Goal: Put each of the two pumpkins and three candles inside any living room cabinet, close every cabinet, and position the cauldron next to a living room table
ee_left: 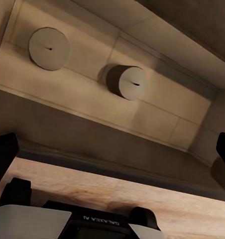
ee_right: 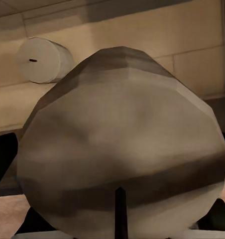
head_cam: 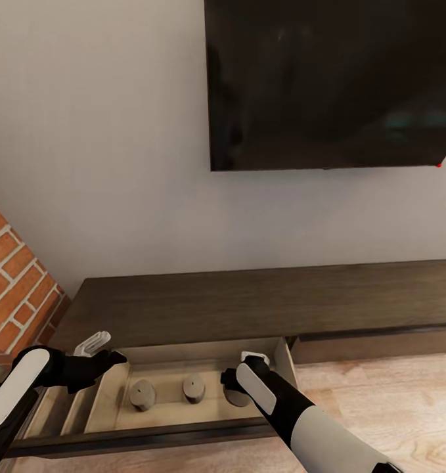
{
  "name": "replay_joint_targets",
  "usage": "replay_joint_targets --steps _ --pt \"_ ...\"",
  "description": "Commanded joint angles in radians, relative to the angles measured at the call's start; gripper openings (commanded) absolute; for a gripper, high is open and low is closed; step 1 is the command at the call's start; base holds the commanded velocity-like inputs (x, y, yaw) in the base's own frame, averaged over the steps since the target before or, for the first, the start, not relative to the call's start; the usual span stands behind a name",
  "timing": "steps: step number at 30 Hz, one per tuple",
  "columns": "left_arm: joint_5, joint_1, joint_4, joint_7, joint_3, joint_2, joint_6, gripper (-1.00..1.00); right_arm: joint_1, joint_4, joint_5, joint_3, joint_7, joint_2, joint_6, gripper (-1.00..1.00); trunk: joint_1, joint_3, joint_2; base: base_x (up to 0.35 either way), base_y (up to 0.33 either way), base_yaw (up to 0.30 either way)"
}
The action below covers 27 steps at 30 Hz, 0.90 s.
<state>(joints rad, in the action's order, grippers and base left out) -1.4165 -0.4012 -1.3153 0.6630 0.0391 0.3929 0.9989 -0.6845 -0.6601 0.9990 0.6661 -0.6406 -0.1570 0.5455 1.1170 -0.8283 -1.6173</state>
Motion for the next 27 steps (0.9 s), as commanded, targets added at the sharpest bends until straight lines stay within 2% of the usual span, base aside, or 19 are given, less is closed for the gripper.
replay_joint_targets --steps 1,7,27 --pt "-0.010 -0.001 -0.001 0.010 0.001 0.001 0.000 1.00 -0.001 0.001 0.006 0.015 -0.004 0.001 -0.002 -1.00 0.004 -0.004 -0.008 0.000 0.000 0.000" --pt "-0.010 -0.001 -0.001 0.010 0.002 0.001 0.000 1.00 -0.001 0.003 0.006 0.030 0.002 0.001 -0.035 -1.00 0.027 -0.023 -0.050 0.000 0.000 0.000" --pt "-0.010 0.003 -0.015 0.010 0.001 0.001 0.000 1.00 -0.001 0.004 0.006 0.033 0.004 0.003 -0.109 -1.00 0.104 -0.086 -0.190 0.000 0.000 0.000"
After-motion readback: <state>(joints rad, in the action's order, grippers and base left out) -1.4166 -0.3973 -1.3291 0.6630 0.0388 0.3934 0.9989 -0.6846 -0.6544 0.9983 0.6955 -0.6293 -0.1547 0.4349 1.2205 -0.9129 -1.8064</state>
